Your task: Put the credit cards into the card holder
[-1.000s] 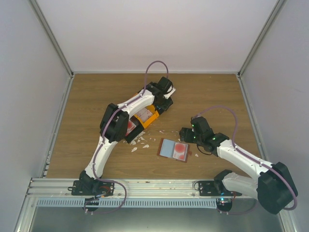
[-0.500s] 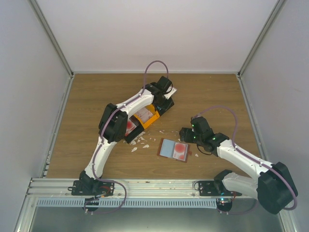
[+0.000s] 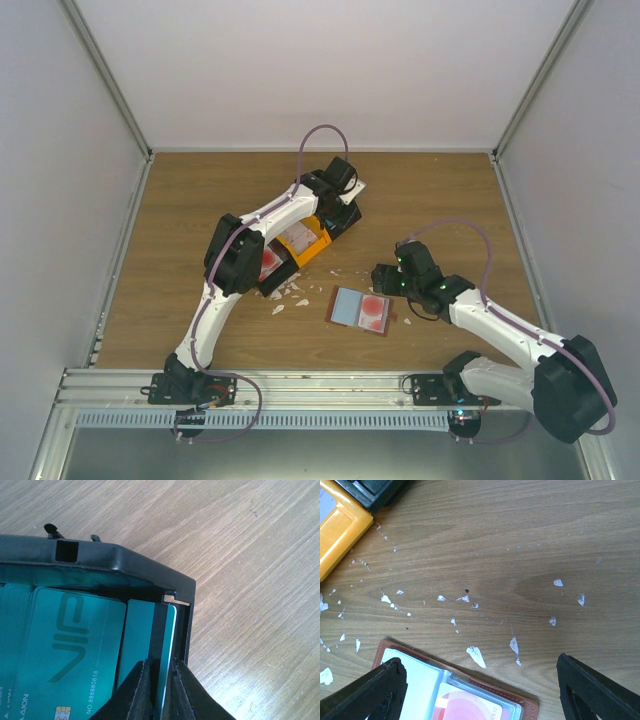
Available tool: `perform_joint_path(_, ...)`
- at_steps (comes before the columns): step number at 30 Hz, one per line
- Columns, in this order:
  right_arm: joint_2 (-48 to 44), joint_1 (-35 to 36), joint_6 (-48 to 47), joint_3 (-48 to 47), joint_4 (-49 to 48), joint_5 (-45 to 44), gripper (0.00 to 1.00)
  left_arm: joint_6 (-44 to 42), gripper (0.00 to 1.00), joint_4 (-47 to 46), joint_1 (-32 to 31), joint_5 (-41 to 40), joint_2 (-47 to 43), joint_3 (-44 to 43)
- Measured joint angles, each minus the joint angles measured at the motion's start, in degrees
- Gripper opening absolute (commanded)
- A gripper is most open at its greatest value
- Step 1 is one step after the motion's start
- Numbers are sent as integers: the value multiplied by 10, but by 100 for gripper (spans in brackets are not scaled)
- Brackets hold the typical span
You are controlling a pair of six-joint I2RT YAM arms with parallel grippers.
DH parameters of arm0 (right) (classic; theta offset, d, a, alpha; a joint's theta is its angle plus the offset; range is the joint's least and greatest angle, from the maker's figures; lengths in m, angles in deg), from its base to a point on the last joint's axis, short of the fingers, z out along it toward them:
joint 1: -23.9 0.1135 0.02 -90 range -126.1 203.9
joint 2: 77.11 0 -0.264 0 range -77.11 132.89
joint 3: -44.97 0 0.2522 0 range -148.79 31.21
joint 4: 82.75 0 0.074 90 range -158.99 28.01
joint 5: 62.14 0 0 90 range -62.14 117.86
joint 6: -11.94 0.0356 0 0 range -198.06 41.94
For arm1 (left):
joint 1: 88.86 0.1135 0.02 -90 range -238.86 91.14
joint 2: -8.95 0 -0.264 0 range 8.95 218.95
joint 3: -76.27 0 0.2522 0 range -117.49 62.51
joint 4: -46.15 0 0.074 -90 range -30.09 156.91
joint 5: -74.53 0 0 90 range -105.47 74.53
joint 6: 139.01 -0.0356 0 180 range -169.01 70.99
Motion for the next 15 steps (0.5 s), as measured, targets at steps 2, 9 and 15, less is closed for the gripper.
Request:
perform_joint_path(2, 0, 0, 0, 0, 0, 0, 82, 0, 15, 0, 0, -1, 0, 0)
perform_joint_path(9, 0, 0, 0, 0, 0, 0, 82, 0, 14, 2, 0, -1, -2, 0)
perform_joint_path(15, 0, 0, 0, 0, 0, 0, 82, 0, 12, 4, 0, -1, -8, 3)
